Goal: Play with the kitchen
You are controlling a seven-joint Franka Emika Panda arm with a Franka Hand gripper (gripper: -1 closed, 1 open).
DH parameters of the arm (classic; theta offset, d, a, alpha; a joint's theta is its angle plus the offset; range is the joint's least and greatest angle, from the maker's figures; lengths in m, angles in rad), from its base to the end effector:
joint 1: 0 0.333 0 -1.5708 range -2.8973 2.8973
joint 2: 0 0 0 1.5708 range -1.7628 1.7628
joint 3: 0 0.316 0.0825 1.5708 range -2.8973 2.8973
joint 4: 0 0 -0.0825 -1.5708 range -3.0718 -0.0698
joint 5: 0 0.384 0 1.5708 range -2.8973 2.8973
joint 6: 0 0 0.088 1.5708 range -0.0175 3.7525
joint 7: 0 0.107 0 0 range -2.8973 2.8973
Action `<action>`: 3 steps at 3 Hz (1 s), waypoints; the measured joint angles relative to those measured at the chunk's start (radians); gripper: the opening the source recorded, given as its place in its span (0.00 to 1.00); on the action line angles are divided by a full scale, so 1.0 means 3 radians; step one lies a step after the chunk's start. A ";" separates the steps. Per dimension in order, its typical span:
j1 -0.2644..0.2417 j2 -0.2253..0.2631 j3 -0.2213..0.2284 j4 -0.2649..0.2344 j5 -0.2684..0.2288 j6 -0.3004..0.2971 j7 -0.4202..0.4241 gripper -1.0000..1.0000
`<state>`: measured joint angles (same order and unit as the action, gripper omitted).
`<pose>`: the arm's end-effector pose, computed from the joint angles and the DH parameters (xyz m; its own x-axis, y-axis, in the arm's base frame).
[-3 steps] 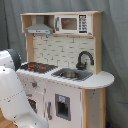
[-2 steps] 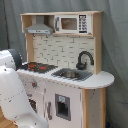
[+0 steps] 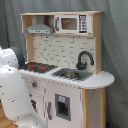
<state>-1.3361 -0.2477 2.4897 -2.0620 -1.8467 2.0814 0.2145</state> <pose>0.2734 0.5359 0.3811 -0.1284 0.8210 -0.5563 -0.0844 0.5498 0.8310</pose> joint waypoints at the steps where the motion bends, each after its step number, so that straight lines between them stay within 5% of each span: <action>1: 0.0048 0.0124 0.0004 -0.0147 0.0000 -0.0153 -0.0234 1.00; 3: 0.0108 0.0477 0.0031 -0.0538 0.0002 -0.0498 -0.0506 1.00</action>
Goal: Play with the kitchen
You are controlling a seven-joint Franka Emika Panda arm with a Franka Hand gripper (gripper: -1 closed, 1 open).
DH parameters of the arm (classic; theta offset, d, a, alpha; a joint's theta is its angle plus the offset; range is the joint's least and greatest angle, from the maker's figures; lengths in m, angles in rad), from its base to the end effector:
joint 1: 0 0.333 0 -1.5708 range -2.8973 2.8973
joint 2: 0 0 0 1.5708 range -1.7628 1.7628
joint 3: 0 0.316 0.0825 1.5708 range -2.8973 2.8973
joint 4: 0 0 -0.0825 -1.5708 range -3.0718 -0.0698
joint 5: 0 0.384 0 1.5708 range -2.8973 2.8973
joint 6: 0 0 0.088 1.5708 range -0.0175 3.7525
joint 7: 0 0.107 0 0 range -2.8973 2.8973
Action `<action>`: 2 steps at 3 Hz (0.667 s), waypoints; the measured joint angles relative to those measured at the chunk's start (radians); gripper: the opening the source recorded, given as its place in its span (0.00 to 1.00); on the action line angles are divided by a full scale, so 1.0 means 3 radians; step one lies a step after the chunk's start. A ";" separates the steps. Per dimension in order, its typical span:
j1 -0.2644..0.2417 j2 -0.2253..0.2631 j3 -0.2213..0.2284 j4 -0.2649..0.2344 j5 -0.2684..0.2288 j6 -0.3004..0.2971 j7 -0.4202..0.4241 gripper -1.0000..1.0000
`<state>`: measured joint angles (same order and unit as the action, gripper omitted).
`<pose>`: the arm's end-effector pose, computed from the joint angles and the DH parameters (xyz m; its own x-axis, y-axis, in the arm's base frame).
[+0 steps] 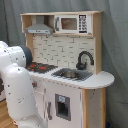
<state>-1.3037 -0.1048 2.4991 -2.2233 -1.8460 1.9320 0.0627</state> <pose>0.2595 0.4893 0.3814 -0.0500 0.7366 -0.6745 -0.0558 0.6723 0.7382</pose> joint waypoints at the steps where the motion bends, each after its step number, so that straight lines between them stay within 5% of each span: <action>1: 0.0003 0.0205 0.0023 -0.0220 0.0000 -0.0163 -0.0096 1.00; 2: 0.0001 0.0433 0.0024 -0.0423 -0.0002 -0.0264 -0.0189 1.00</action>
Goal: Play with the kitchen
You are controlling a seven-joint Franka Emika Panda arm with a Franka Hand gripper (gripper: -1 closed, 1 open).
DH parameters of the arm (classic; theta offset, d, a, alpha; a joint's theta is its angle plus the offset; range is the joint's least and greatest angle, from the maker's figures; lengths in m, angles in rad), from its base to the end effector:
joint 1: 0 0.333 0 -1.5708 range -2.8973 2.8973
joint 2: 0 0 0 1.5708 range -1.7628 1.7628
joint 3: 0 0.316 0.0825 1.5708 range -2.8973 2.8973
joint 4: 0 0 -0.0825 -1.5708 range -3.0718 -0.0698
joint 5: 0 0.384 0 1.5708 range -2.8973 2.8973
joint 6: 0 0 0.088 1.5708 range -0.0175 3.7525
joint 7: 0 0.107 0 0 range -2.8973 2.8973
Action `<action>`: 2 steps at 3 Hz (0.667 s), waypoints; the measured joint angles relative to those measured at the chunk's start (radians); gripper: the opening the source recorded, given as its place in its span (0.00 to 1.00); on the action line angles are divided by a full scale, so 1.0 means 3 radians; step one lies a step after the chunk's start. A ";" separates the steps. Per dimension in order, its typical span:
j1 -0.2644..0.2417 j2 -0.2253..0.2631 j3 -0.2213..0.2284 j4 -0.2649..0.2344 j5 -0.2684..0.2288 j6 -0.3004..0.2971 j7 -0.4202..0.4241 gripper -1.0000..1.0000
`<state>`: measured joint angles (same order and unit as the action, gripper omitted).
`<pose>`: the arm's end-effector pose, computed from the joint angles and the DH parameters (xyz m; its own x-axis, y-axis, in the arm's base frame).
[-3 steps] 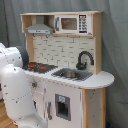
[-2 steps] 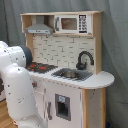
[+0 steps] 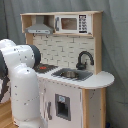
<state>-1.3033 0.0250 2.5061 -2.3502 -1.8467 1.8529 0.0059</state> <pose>0.2540 0.4476 0.3817 -0.0281 0.7057 -0.7080 -0.0061 0.7081 0.7061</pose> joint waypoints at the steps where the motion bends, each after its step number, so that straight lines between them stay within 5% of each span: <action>1: -0.0210 0.0072 -0.0018 -0.0266 -0.0021 0.0005 -0.0012 1.00; 2: -0.0345 0.0270 -0.0045 -0.0471 -0.0151 0.0009 -0.0035 1.00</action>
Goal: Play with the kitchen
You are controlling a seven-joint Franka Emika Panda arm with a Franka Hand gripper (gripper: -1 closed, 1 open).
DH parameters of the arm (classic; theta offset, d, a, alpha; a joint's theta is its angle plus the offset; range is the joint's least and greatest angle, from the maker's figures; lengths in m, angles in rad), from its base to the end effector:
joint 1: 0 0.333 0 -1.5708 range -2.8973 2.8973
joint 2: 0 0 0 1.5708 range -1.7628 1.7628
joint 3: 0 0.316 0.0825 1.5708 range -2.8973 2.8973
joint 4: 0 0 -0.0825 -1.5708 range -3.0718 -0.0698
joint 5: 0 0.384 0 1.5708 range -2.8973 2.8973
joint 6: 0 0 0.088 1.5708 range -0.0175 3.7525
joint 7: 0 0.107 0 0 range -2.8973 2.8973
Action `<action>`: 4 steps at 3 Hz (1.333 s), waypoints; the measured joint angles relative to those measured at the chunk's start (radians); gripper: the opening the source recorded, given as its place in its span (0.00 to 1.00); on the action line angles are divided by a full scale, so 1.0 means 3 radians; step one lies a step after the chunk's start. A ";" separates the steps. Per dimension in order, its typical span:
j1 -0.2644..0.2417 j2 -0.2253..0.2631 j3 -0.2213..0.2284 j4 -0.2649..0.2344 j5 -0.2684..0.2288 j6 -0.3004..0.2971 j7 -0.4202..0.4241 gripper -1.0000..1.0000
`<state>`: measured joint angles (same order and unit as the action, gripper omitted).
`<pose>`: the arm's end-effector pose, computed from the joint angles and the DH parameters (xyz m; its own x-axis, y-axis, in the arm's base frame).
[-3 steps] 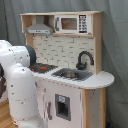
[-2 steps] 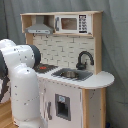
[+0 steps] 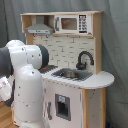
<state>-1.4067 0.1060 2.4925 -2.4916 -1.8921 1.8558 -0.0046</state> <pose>0.2843 0.3807 0.3519 -0.0122 0.6544 -0.7561 0.0834 0.7542 0.6514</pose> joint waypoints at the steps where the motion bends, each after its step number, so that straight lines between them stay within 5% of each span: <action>1: -0.0126 0.0238 -0.0008 -0.0131 -0.0162 0.0000 -0.0116 1.00; 2: -0.0262 0.0474 -0.0018 -0.0278 -0.0297 0.0025 -0.0220 1.00; 4: -0.0324 0.0383 -0.0216 -0.0277 -0.0589 0.0492 0.0054 1.00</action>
<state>-1.5038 0.2208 2.4278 -2.5746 -2.0689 2.0035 0.0115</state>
